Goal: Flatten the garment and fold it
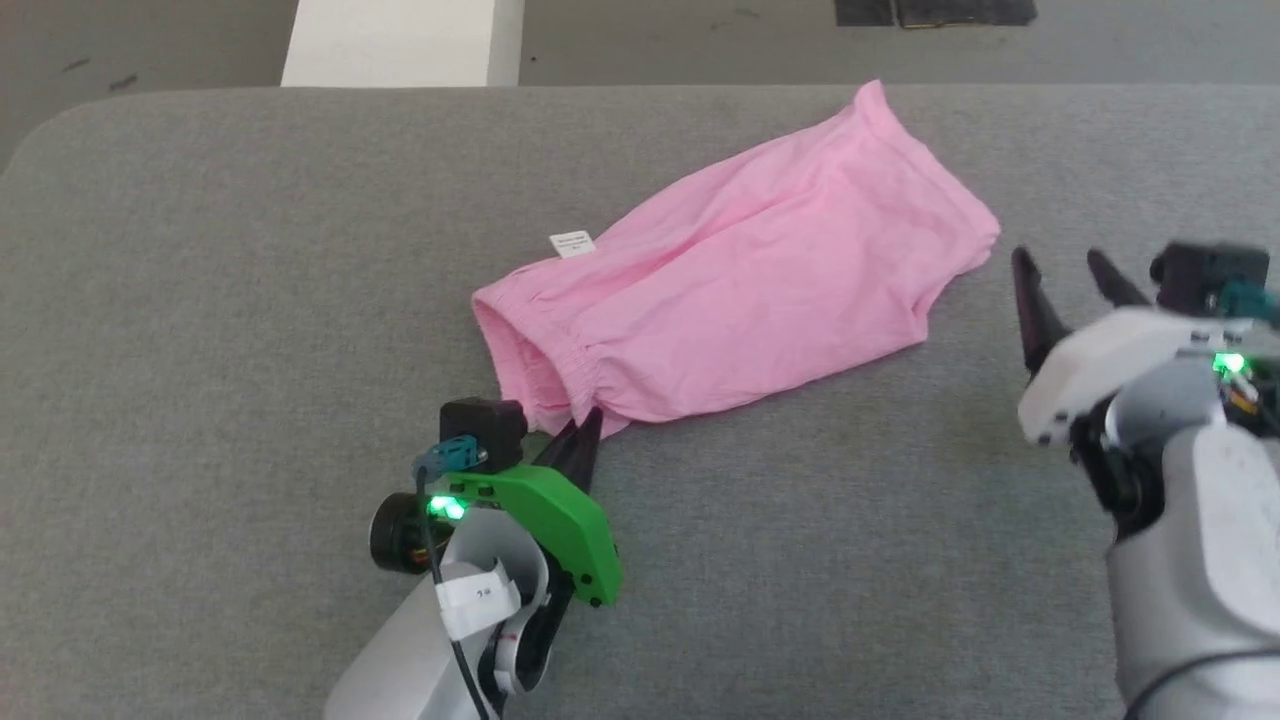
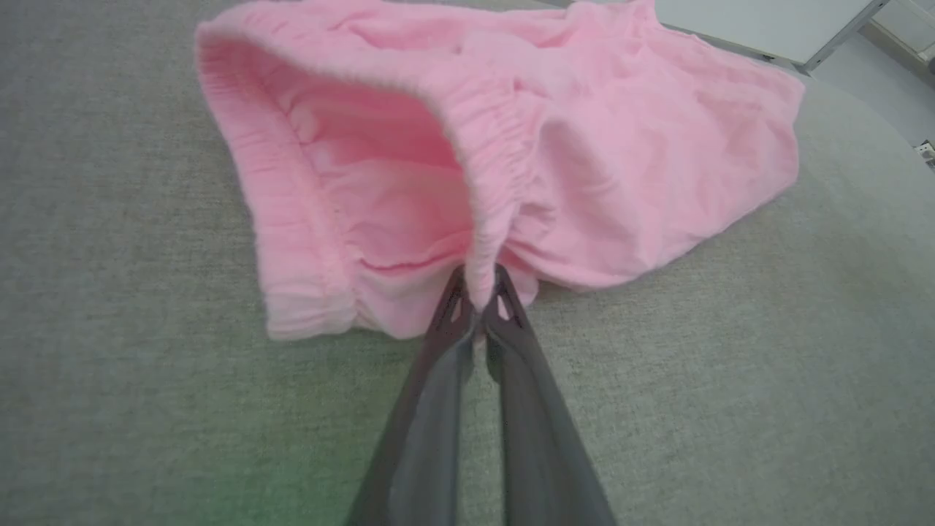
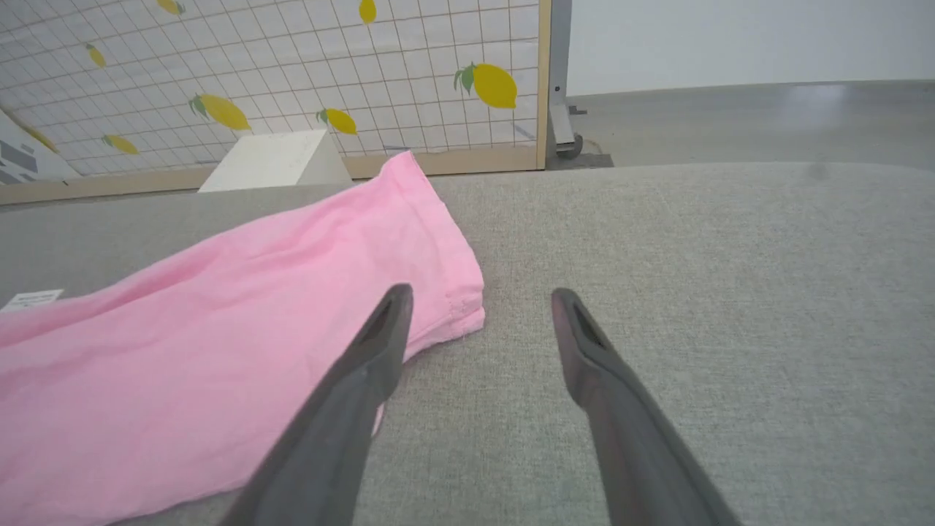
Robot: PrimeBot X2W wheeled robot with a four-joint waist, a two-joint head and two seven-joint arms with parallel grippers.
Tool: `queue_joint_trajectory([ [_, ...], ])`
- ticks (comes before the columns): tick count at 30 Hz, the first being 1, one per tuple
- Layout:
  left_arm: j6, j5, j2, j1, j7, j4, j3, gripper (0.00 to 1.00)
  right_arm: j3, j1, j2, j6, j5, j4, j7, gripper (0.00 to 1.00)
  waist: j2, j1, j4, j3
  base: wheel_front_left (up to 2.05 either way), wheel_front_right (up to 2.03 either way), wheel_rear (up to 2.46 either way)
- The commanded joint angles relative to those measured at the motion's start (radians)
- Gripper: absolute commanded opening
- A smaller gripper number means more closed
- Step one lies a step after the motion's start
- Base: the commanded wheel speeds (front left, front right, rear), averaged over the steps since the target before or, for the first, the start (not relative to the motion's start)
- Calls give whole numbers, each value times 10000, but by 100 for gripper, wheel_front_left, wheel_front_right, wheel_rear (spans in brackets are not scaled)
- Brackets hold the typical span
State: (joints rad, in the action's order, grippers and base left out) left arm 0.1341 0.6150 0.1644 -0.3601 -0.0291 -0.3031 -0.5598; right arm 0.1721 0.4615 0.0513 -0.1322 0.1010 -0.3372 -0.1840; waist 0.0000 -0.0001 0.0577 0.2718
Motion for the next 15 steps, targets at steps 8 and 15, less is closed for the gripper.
queue_joint_trajectory([
  [8, -230, 116, -176, -449, 146, 11, -160, 0, 1175, 2520, -9, 15, -1307, -2919, -1678, 100, 0, 1, 780, 720, 0, 0, 0],
  [15, -308, 122, -241, -595, 261, -64, -229, 0, 1389, 3429, -6, 15, -2308, -4137, -3344, 57, 0, 1, 959, 965, 0, 0, 0],
])
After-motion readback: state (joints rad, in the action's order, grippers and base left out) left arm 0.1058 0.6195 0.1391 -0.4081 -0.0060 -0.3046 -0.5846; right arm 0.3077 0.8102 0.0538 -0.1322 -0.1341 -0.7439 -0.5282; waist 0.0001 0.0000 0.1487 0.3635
